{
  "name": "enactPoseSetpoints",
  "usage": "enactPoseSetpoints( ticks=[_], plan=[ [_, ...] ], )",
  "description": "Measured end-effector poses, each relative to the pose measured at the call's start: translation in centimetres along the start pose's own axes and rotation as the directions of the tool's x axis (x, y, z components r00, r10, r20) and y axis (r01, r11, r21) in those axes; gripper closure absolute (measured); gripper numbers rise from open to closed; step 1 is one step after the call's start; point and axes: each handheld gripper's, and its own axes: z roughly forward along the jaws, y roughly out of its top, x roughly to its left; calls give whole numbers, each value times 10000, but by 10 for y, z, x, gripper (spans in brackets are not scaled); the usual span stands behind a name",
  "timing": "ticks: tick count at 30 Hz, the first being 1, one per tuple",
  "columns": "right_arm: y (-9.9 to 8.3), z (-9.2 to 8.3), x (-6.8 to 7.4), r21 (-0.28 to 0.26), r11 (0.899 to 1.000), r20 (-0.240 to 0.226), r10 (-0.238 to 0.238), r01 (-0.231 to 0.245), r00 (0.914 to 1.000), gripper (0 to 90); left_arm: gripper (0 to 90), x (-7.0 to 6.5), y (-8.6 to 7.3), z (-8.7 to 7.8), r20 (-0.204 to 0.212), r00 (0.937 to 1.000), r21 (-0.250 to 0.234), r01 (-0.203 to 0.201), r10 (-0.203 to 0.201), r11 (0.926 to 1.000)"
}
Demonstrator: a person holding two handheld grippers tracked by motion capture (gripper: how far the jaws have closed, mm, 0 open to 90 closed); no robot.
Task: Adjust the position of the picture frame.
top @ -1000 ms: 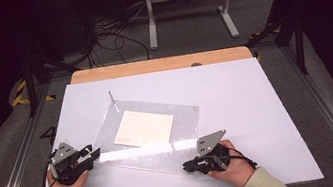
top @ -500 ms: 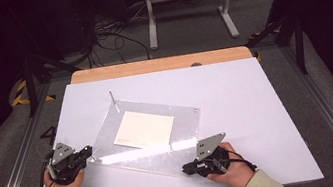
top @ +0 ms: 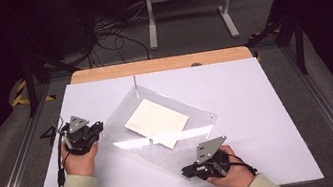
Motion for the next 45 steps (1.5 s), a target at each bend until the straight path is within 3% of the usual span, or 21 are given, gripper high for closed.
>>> enactPoseSetpoints(
  ticks=[6, 9, 13, 15, 16, 19, 20, 26, 29, 31, 34, 35, 36, 38, 42, 44, 45],
  plan=[
    [-1, 0, 4, -34, 10000, 70, 42, -42, 10000, 833, 842, -9, 20, 35, 157, 9997, 17, -174, 173, 9998],
    [-1, 0, 5, -39, 10000, 97, 12, -11, 10000, 833, 840, -10, 22, 45, 342, 9994, -93, -89, 93, 9999],
    [-2, 0, 7, -47, 10000, 97, 31, -30, 9999, 833, 845, -13, 24, 61, 420, 9991, 319, -120, 107, 9994],
    [-2, 0, 6, -44, 10000, 46, 41, -41, 10000, 831, 834, -9, 21, 62, 685, 9976, 272, 15, -34, 9996],
    [-2, 0, 6, -56, 10000, 14, 70, -69, 10000, 822, 755, -7, 19, 59, 921, 9954, 234, 236, -257, 9994],
    [-2, -2, 5, -130, 9999, -11, 76, -76, 10000, 798, 554, -9, 17, 53, 750, 9970, 140, 170, -180, 9998],
    [0, -9, 3, -518, 9985, 83, 182, -178, 9998, 783, 504, -9, 14, 49, 685, 9976, 217, 75, -90, 9997],
    [0, -34, -9, -1194, 9914, 779, 635, -540, 9949, 758, 498, -15, -4, 21, 750, 9969, 24, -219, 216, 9998],
    [-6, -61, -29, -1735, 9789, 1895, 1406, -1078, 9718, 766, 515, -18, -7, 3, 1248, 9917, -286, -274, 308, 9992],
    [-10, -72, -39, -1882, 9739, 2440, 1718, -1272, 9544, 830, 546, -21, -10, -5, 1496, 9880, -355, -340, 390, 9988],
    [-18, -89, -56, -2119, 9630, 3516, 2340, -1664, 9064, 892, 621, -23, -15, -11, 1838, 9812, -238, -548, 583, 9982],
    [-18, -89, -56, -2119, 9630, 3516, 2340, -1664, 9064, 892, 639, -23, -15, -11, 1838, 9812, -238, -548, 583, 9982],
    [-22, -96, -67, -2024, 9617, 4013, 2535, -1847, 8802, 894, 657, -25, -18, -13, 1896, 9800, -159, -582, 602, 9982],
    [-27, -100, -78, -1950, 9571, 4389, 2805, -2143, 8536, 894, 683, -27, -20, -15, 1979, 9778, -48, -697, 692, 9976],
    [-36, -104, -98, -1667, 9485, 4865, 3167, -2693, 8143, 895, 699, -30, -22, -19, 2064, 9733, -19, -1019, 1001, 9948],
    [-38, -104, -100, -1626, 9472, 4904, 3206, -2764, 8104, 895, 699, -32, -23, -19, 2133, 9711, 49, -1109, 1073, 9938],
    [-40, -105, -104, -1558, 9445, 5007, 3280, -2893, 8011, 895, 698, -32, -24, -19, 2194, 9701, 111, -1091, 1040, 9940]
  ],
)
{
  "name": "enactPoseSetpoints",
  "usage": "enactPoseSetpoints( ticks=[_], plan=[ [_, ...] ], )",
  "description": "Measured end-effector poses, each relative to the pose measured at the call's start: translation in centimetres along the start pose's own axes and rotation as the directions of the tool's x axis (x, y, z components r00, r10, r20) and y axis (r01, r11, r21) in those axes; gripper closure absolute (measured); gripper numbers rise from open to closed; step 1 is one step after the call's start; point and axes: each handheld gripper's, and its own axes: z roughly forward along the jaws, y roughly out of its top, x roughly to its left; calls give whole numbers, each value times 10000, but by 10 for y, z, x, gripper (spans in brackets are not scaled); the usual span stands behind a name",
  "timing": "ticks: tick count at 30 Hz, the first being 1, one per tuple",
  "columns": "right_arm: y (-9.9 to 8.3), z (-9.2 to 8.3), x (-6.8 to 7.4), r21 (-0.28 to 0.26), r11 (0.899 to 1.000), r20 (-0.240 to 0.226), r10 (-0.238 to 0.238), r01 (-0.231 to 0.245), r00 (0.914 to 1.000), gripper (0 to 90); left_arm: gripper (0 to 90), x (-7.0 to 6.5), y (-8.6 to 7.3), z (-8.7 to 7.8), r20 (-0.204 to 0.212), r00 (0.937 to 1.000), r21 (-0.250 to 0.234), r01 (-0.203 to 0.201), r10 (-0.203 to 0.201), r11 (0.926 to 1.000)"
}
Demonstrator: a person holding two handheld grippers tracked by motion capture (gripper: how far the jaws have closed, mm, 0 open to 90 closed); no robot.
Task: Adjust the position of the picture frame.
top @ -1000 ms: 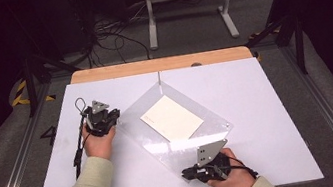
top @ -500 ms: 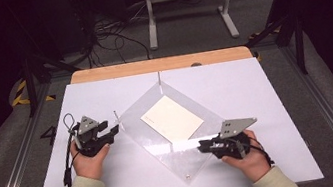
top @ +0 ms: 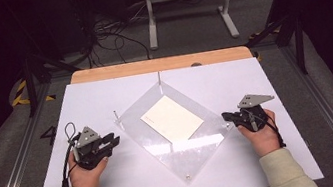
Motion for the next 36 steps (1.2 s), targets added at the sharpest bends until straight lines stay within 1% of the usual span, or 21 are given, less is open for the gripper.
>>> enactPoseSetpoints(
  ticks=[1, 3, 4, 6, 7, 9, 10, 11, 14, 15, 17, 18, 19, 21, 22, 24, 26, 28, 31, 35, 36],
  plan=[
    [-2, 3, -6, 187, 9998, 177, 101, -105, 9998, 896, 694, 0, -2, 0, 27, 10000, 119, -3, 2, 9999],
    [-3, 4, -8, 257, 9996, 237, 105, -111, 9997, 896, 685, -1, -3, 0, 93, 9999, 167, 66, -67, 9998],
    [-5, 6, -10, 383, 9991, 319, 154, -166, 9994, 896, 685, -1, -4, 0, 146, 9999, 159, -66, 64, 9999],
    [-8, 9, -14, 625, 9977, 366, 244, -266, 9990, 896, 679, -2, -5, -1, 136, 9998, 210, -177, 174, 9996],
    [-10, 11, -16, 747, 9967, 360, 289, -315, 9989, 896, 677, -3, -5, -2, 200, 9997, 229, -138, 133, 9996],
    [-13, 13, -19, 982, 9941, 300, 429, -456, 9986, 896, 673, -2, -6, -1, 255, 9996, 267, -161, 154, 9995],
    [-15, 16, -21, 1164, 9919, 138, 500, -512, 9987, 896, 671, -2, -6, -1, 226, 9996, 276, -161, 155, 9995],
    [-17, 16, -22, 1058, 9929, 35, 543, -544, 9985, 896, 670, -1, -6, -1, 215, 9997, 309, -144, 138, 9994],
    [-18, 15, -23, 1054, 9928, -140, 583, -565, 9982, 897, 671, -1, -7, -1, 224, 9997, 328, -65, 57, 9994],
    [-18, 14, -23, 1076, 9927, -166, 570, -549, 9982, 897, 671, -1, -7, 0, 263, 9997, 373, -1, -9, 9993],
    [-18, 14, -23, 1107, 9924, -216, 565, -538, 9982, 897, 671, 0, -7, 0, 239, 9997, 361, -64, 55, 9993],
    [-18, 14, -22, 1159, 9919, -291, 553, -515, 9980, 897, 673, 0, -7, 0, 248, 9997, 375, -27, 18, 9993],
    [-18, 13, -17, 1244, 9912, -563, 532, -459, 9970, 897, 686, 0, -7, 1, 326, 9995, 439, 40, -54, 9990],
    [-18, 13, -11, 1306, 9909, -770, 442, -339, 9960, 897, 699, 1, -7, 1, 378, 9992, 518, 84, -103, 9986],
    [-18, 13, -11, 1306, 9909, -770, 442, -339, 9960, 897, 703, 1, -7, 1, 378, 9992, 518, 84, -103, 9986],
    [-18, 12, -2, 1408, 9899, -992, 301, -159, 9946, 897, 709, 3, -7, 2, 375, 9993, 625, 67, -91, 9980],
    [-17, 13, 6, 1484, 9889, -1184, 212, -34, 9927, 897, 716, 5, -8, 2, 369, 9990, 737, 223, -251, 9970],
    [-17, 13, 17, 1530, 9881, -1436, 75, 147, 9896, 897, 725, 7, -10, 3, 342, 9985, 892, 393, -425, 9952],
    [-18, 12, 28, 1581, 9869, -1766, -33, 316, 9843, 897, 736, 12, -13, 3, 199, 9978, 1066, 604, -628, 9925],
    [-19, 11, 44, 1624, 9851, -2262, -190, 570, 9739, 897, 744, 18, -15, 2, -24, 9964, 1067, 844, -846, 9907],
    [-19, 11, 44, 1624, 9851, -2262, -190, 570, 9739, 897, 745, 18, -15, 2, -24, 9964, 1067, 844, -846, 9907]
  ],
)
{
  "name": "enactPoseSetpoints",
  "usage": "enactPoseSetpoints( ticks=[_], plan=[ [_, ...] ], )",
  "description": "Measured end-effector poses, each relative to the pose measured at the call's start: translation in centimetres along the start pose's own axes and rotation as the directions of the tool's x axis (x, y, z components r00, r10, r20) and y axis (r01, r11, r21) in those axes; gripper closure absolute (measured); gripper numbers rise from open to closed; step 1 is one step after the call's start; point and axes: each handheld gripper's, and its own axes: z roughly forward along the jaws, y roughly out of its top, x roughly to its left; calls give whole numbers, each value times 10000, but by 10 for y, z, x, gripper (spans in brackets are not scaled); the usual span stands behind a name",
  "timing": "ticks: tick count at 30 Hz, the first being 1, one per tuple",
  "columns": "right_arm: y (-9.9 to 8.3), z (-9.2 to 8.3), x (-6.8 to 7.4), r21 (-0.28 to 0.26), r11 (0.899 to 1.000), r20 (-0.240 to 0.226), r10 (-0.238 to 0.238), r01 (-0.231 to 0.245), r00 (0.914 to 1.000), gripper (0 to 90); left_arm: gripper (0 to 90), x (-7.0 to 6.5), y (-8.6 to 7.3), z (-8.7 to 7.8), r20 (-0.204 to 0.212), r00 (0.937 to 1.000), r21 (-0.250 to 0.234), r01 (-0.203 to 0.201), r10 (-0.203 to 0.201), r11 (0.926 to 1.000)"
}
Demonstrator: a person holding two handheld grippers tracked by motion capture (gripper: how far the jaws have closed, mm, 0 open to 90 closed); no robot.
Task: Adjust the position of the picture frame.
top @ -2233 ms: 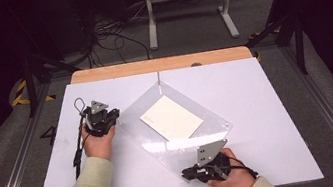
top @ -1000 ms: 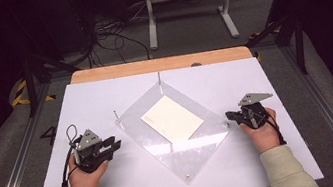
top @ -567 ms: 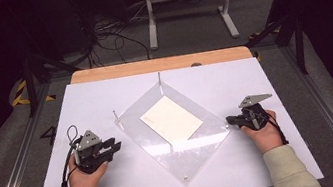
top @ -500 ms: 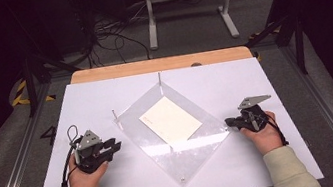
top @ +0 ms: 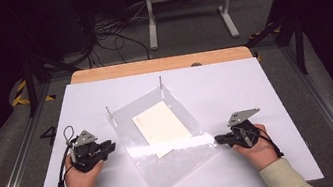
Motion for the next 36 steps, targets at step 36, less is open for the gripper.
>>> enactPoseSetpoints(
  ticks=[36],
  plan=[
    [3, -7, 41, -761, 9940, -534, -825, 784, 9952, 895, 900, 25, 30, 59, -279, 9844, 133, 1743, -1739, 9846]
  ],
)
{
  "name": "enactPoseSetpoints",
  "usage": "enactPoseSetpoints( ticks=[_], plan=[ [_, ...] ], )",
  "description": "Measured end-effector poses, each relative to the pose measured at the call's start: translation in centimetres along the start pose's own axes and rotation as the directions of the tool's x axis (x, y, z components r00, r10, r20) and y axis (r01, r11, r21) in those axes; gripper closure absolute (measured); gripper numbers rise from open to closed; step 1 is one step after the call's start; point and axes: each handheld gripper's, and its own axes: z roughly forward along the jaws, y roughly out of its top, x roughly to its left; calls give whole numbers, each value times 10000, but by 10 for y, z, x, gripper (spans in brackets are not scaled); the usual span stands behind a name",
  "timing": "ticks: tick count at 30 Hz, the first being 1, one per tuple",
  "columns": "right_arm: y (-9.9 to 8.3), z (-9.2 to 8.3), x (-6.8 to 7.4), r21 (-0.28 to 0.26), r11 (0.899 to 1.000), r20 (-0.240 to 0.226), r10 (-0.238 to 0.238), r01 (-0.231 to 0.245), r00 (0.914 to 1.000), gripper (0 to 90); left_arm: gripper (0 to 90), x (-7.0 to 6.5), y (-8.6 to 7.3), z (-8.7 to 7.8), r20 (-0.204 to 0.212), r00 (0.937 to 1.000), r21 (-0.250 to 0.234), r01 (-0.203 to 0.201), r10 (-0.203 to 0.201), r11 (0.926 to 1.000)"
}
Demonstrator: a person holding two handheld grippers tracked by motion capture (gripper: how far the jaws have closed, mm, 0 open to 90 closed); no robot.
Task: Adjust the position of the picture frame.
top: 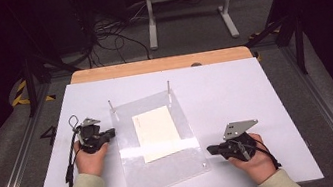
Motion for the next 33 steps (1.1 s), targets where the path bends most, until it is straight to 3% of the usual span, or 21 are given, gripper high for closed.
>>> enactPoseSetpoints(
  ticks=[5, 12, 16, 18, 22, 26, 28, 30, 32, 33],
  plan=[
    [-5, -7, -1, -73, 9998, 193, 177, -175, 9997, 895, 900, -17, 16, 19, -23, 9976, 51, -691, 691, 9976],
    [-14, -21, -3, -334, 9983, 444, 493, -479, 9978, 895, 900, -30, 26, 39, 163, 9944, -267, -1040, 1045, 9942],
    [-16, -25, -4, -435, 9976, 494, 553, -531, 9972, 895, 900, -42, 30, 45, 34, 9880, -248, -1545, 1547, 9877],
    [-15, -25, -3, -480, 9976, 510, 531, -507, 9973, 895, 900, -46, 30, 46, 120, 9837, -183, -1793, 1796, 9836],
    [-14, -25, -4, -552, 9972, 486, 526, -499, 9974, 895, 896, -46, 26, 41, 704, 9810, -58, -1807, 1806, 9835],
    [-13, -26, -6, -663, 9968, 473, 476, -444, 9977, 894, 740, -46, 22, 23, 1007, 9735, -137, -2048, 2052, 9787],
    [-12, -27, -8, -716, 9964, 456, 481, -447, 9978, 892, 708, -51, 19, 7, 926, 9614, -271, -2577, 2591, 9659],
    [-11, -28, -10, -847, 9954, 412, 473, -437, 9980, 886, 687, -56, 17, -5, 1073, 9513, -556, -2844, 2889, 9571],
    [-10, -30, -11, -954, 9947, 441, 433, -389, 9981, 863, 667, -62, 14, -18, 1272, 9367, -704, -3196, 3263, 9449],
    [-9, -31, -11, -1042, 9939, 466, 406, -355, 9981, 855, 659, -62, 14, -18, 1272, 9367, -704, -3196, 3263, 9449]
  ],
)
